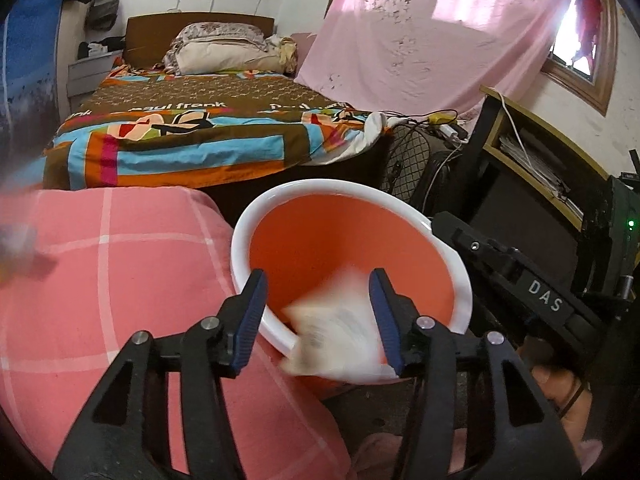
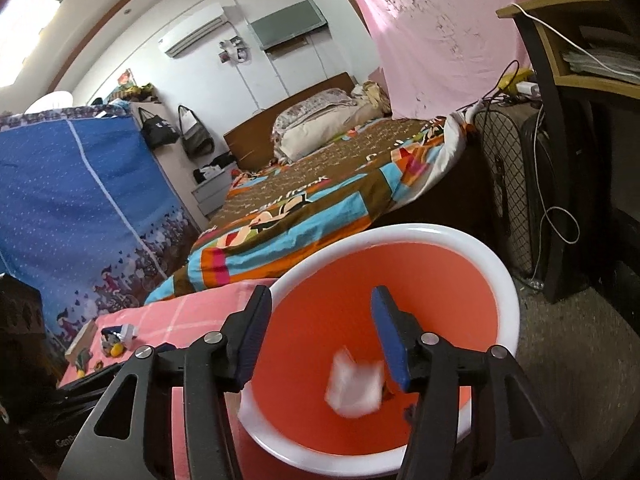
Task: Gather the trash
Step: 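Open both grippers to drop the items into the bucket, then move both tools back over the remaining trash on the bedspread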
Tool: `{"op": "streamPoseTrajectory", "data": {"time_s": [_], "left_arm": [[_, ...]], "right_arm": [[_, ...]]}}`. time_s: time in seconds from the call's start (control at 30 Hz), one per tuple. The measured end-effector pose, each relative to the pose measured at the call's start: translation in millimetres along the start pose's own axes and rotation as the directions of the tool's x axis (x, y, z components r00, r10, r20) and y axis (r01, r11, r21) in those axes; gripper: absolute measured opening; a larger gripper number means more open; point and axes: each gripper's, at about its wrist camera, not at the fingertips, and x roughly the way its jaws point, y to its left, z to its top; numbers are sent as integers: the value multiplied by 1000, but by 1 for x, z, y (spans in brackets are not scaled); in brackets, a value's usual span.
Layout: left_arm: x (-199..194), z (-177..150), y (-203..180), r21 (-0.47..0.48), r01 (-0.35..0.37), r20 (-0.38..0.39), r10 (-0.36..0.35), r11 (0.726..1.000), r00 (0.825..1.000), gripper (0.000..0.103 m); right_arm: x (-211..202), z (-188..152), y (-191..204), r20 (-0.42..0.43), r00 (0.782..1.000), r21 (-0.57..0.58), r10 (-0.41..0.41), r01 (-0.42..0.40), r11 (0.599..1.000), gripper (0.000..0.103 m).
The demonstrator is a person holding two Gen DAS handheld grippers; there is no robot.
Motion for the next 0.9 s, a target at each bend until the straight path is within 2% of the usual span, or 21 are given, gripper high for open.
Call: {"op": "streamPoseTrajectory", "data": {"time_s": [0.13,0.3,0.47,0.6,0.63,0.73,0.77,0.8,0.9], "left_arm": [[-4,0,4,-21,-6,21,6,1000,1000,60],[-18,1,15,-56,-29,83,33,998,996,69],[-41,3,26,-78,-79,181,92,994,979,80],[-67,5,39,-99,-138,278,160,986,947,89],[-73,5,43,-106,-149,298,175,983,938,90],[-90,3,56,-137,-191,353,228,972,907,103],[-94,2,59,-148,-204,367,246,968,897,103],[-102,-1,65,-169,-222,393,272,960,878,103],[-117,-6,78,-197,-246,414,308,949,857,103]], "right_arm": [[-1,0,-1,0,1000,7,-4,4,1000,58],[-6,1,7,34,999,-16,-2,2,1000,66],[-15,4,22,107,994,-70,15,-7,997,78],[-25,5,40,188,981,-120,41,-18,993,85],[-27,6,44,209,977,-130,46,-19,991,89],[-33,5,56,273,960,-155,62,-19,988,103],[-34,5,61,295,953,-162,69,-21,987,103],[-35,5,65,308,948,-170,80,-28,985,103],[-35,3,78,329,936,-198,121,-57,979,103]]}}
